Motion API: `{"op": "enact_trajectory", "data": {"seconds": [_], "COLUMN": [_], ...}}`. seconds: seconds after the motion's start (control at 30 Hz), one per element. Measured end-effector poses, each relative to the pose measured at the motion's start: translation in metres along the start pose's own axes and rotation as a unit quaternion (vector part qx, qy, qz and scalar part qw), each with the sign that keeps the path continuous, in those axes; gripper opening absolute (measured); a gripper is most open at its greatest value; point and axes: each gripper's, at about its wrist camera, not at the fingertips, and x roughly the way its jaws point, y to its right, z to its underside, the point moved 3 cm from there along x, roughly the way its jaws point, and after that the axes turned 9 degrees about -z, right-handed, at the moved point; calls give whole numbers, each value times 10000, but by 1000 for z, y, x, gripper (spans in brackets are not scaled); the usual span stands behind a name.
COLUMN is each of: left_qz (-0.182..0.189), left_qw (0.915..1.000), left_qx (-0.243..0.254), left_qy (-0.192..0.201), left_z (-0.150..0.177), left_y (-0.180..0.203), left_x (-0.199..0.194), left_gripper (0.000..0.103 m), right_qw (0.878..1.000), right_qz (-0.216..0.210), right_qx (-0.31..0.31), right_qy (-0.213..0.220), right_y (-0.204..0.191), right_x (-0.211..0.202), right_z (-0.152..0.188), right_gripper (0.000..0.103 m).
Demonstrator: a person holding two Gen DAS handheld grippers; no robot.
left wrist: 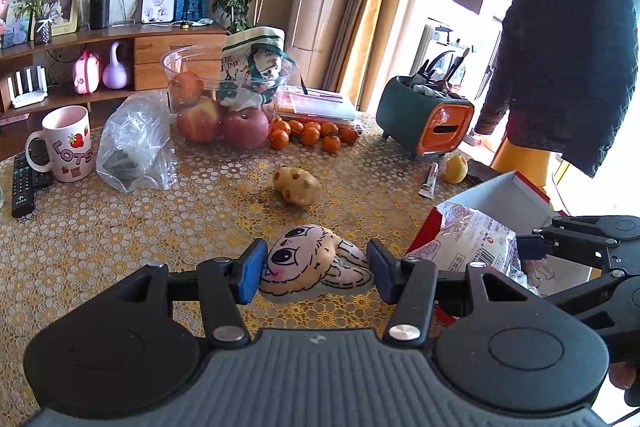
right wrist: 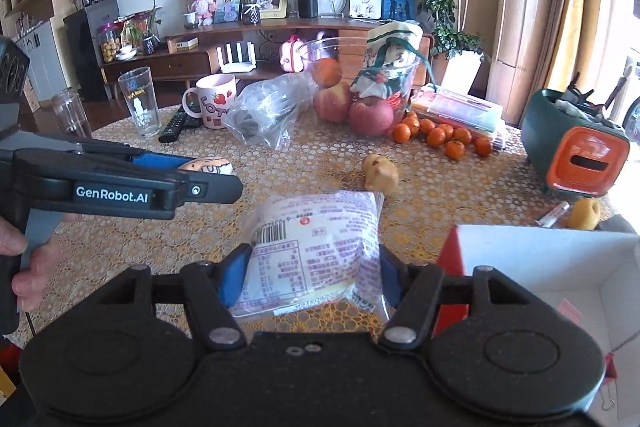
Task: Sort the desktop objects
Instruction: 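Carry the cookie and snack bag over the red shoebox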
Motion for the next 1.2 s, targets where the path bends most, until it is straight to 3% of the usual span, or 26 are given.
{"op": "enact_trajectory", "data": {"seconds": [0.53,1.2], "left_qz": [301,837], "left_qw": [9988,9888], "left_qx": [372,1227], "left_qy": [89,-142], "left_z": [1,9], "left_y": [79,201], "left_x": [-40,-11], "left_gripper": [54,54], "right_qw": [9984,9896], "right_qz": [188,977], "right_qx": [373,949], "right_qy": [375,454], "right_y": [33,130], "right_x": [-84,-139], "right_z": [24,68], "right_gripper": [64,64]}}
